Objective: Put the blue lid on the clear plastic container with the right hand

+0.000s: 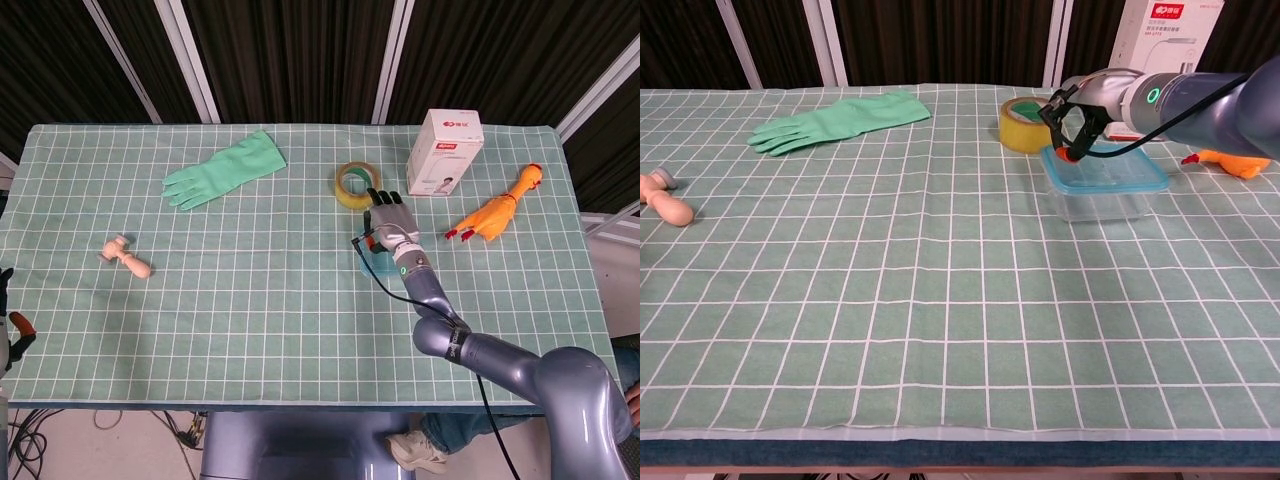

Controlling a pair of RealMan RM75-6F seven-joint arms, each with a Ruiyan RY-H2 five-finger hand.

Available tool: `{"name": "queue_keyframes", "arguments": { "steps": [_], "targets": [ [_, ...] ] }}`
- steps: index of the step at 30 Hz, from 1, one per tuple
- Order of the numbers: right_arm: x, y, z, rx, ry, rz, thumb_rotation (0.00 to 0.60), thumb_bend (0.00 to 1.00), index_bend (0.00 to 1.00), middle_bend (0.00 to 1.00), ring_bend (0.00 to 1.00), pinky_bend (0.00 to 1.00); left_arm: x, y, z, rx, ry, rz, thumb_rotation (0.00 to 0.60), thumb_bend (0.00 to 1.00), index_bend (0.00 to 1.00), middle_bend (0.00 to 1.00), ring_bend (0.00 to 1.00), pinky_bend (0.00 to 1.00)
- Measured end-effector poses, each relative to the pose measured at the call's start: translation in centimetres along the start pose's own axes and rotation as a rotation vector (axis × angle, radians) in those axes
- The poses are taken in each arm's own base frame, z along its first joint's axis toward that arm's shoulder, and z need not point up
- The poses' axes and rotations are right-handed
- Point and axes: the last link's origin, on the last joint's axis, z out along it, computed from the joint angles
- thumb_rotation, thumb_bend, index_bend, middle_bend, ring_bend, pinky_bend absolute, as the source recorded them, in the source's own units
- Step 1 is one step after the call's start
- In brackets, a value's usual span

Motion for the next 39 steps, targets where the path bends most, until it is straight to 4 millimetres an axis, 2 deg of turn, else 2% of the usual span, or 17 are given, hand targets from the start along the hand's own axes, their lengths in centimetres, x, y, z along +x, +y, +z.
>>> {"name": "queue_keyframes", "arguments": {
  "steps": [26, 39],
  "targets": [
    [-0.9, 1.2, -0.2, 0.003, -0.118, -0.042, 0.600, 0.49, 0.77, 0.00, 0.00, 0.00, 0.0, -0.1, 0.1, 0.009, 0.004, -0.001, 0.600, 0.81, 0.07, 0.00, 0.00, 0.00],
    [-1.8, 1.2, -0.5, 0.005, -0.155, -0.084, 0.600, 0.49, 0.78, 0.00, 0.00, 0.00, 0.0, -0.1, 0.1, 0.010, 0.006, 0.001, 0.600, 0.81, 0.07, 0.00, 0.00, 0.00]
  ]
}}
